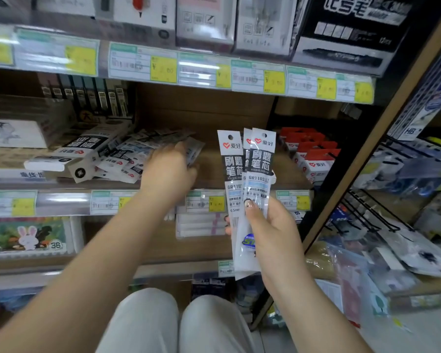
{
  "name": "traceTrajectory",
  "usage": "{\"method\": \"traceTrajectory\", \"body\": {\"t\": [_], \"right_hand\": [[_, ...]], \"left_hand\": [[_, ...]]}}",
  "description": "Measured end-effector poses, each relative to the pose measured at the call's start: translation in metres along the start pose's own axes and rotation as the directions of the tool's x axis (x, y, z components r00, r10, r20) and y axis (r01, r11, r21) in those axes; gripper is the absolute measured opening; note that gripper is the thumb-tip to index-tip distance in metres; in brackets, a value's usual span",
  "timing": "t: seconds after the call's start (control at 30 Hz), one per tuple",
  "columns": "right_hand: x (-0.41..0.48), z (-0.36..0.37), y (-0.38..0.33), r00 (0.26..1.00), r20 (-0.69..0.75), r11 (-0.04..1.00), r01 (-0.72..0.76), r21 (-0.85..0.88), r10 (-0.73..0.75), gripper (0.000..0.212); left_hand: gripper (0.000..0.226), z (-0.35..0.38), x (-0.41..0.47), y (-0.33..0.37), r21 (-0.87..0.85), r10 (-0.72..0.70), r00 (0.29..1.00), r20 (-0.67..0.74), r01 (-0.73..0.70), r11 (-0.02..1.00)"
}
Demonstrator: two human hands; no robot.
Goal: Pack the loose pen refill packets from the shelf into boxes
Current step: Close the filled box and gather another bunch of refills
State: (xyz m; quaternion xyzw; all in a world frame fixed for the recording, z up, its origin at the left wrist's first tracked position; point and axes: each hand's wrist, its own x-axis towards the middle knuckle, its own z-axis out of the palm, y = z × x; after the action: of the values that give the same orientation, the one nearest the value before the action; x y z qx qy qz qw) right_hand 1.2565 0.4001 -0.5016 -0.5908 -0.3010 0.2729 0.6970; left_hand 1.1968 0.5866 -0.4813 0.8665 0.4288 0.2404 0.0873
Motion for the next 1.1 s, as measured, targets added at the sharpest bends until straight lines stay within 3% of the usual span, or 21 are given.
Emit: {"method": "traceTrajectory", "body": {"t": [0.07,0.13,0.23,0.43,0.53,0.6,0.8,0.9,0.97,1.1], "right_hand": [[0.001,0.000,-0.004,1.000,0.019,1.000,0.003,0.007,-0.003,0.019],[0.002,-0.002,-0.006,0.999,0.031,1.000,0.015,-0.004,-0.015,0.020],[0.001,-0.006,-0.007,0.998,0.053,0.999,0.035,-0.013,-0.035,0.021],[0.001,-0.013,-0.011,0.999,0.034,0.999,0.042,-0.003,-0.041,0.020],[0.002,-0.017,-0.012,0.998,0.010,0.998,0.056,-0.014,-0.056,0.020],[0.002,-0.019,-0.012,0.998,0.010,0.998,0.064,-0.017,-0.064,0.020],[0.002,-0.025,-0.012,0.996,0.013,0.996,0.084,-0.011,-0.084,0.024],[0.004,-0.031,-0.013,0.985,-0.025,0.979,0.168,-0.113,-0.171,0.029],[0.005,-0.035,-0.017,0.969,-0.028,0.948,0.233,-0.215,-0.244,0.029],[0.009,-0.039,-0.031,0.930,0.035,0.848,0.349,-0.399,-0.367,0.032]], "left_hand": [[0.047,0.004,0.025,-0.004,0.101,-0.124,0.959,0.255,0.101,0.990],[0.033,0.012,0.037,-0.003,0.168,-0.140,0.939,0.315,0.089,0.982],[0.014,0.016,0.043,0.004,0.267,-0.112,0.951,0.288,0.032,0.963],[0.025,0.018,0.051,0.010,0.250,-0.075,0.976,0.205,0.022,0.968],[0.021,0.017,0.055,0.003,0.185,-0.048,0.989,0.137,0.021,0.982],[0.011,0.015,0.054,0.000,0.160,-0.036,0.990,0.138,0.014,0.987],[0.015,0.003,0.044,0.006,0.126,-0.033,0.983,0.179,0.010,0.992],[0.013,-0.025,0.032,0.012,0.121,0.117,0.993,0.013,-0.118,0.986],[0.007,-0.054,0.022,0.016,0.080,0.241,0.970,-0.017,-0.239,0.968],[0.018,-0.104,-0.004,0.022,-0.017,0.345,0.868,0.358,-0.363,0.931]]}}
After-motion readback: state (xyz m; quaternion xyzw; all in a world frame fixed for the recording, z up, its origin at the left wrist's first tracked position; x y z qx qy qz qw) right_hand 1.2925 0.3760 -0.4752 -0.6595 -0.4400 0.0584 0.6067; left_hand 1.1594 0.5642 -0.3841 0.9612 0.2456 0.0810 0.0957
